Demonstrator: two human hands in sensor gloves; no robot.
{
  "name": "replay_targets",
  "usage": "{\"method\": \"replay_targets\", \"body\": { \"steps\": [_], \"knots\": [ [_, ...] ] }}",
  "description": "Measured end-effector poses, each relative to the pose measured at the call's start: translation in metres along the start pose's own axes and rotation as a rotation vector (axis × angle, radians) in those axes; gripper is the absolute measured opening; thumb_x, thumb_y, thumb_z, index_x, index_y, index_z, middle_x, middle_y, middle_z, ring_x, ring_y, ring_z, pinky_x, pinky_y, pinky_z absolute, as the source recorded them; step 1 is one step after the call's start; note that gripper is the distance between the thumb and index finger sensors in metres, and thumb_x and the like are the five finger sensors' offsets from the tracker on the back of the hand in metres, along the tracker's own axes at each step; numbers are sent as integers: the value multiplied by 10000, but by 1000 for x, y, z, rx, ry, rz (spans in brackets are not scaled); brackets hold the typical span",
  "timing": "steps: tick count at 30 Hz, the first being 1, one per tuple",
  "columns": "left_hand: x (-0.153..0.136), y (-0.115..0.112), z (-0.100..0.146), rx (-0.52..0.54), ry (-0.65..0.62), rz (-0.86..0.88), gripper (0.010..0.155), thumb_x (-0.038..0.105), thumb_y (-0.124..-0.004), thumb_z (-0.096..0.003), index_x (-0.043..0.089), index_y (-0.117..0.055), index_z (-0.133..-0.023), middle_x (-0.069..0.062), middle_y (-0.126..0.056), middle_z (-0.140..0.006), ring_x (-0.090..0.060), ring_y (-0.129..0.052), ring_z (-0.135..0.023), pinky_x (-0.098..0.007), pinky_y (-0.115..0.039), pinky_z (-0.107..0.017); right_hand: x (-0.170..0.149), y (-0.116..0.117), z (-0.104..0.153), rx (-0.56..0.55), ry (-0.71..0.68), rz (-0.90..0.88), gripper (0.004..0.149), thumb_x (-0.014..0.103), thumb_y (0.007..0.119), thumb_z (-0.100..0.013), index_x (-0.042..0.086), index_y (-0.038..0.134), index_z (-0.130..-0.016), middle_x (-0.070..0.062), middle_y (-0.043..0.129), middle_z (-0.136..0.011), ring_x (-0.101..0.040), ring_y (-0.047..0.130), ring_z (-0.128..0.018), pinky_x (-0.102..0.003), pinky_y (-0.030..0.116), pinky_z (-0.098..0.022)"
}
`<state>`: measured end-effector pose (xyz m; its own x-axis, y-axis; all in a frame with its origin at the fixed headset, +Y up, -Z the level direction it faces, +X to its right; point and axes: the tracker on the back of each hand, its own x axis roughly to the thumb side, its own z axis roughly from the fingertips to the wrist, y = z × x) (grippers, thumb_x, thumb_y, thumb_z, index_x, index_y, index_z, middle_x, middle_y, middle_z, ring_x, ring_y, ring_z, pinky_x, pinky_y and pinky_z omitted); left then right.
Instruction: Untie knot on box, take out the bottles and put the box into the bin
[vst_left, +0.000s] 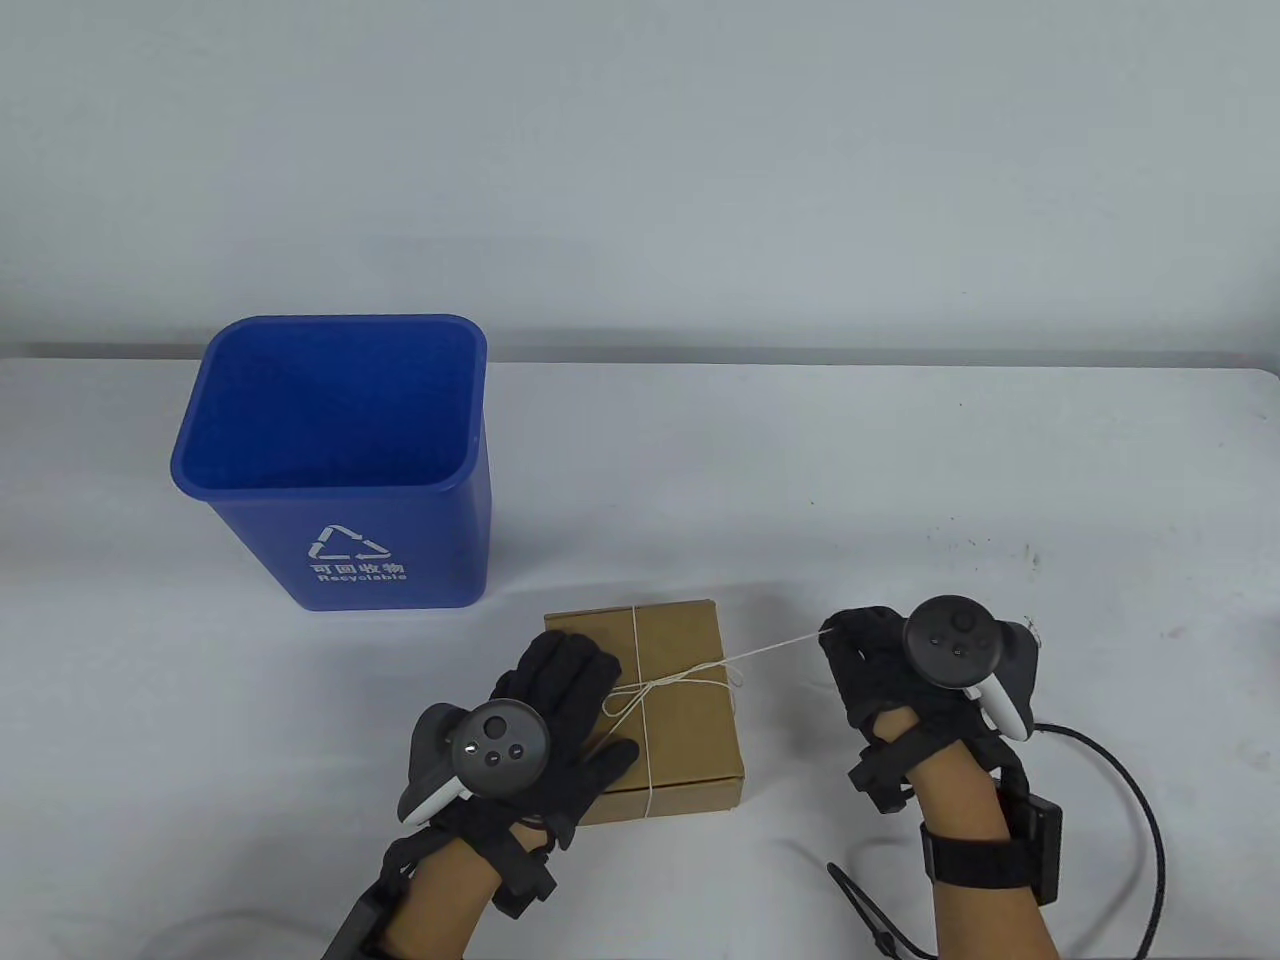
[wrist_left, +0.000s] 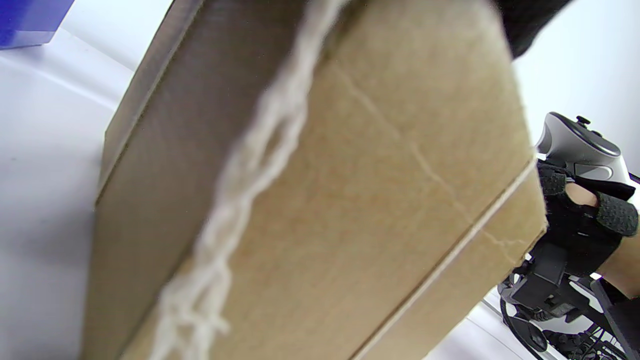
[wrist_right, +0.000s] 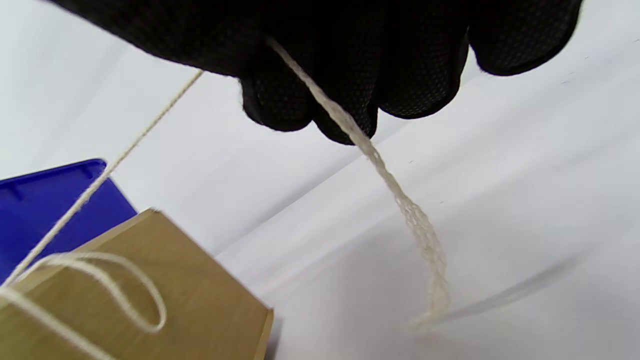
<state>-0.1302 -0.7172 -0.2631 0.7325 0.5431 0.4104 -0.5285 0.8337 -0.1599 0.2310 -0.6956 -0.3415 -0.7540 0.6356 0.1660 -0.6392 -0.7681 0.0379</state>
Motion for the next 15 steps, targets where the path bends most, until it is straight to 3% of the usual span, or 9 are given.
{"method": "replay_targets", "body": {
  "steps": [15],
  "knots": [
    [0,0,0,1,1,1,831,592,-689,-524,204,-360,-1181,-84,-243,-1209,-423,-143,-1137,-759,-303,-730,-28,-16,0,-57,135,-55,379,304,633,-516,91,844,-747,-137,839,-817,-511,751,-810,-680,596,-564]
  ]
}}
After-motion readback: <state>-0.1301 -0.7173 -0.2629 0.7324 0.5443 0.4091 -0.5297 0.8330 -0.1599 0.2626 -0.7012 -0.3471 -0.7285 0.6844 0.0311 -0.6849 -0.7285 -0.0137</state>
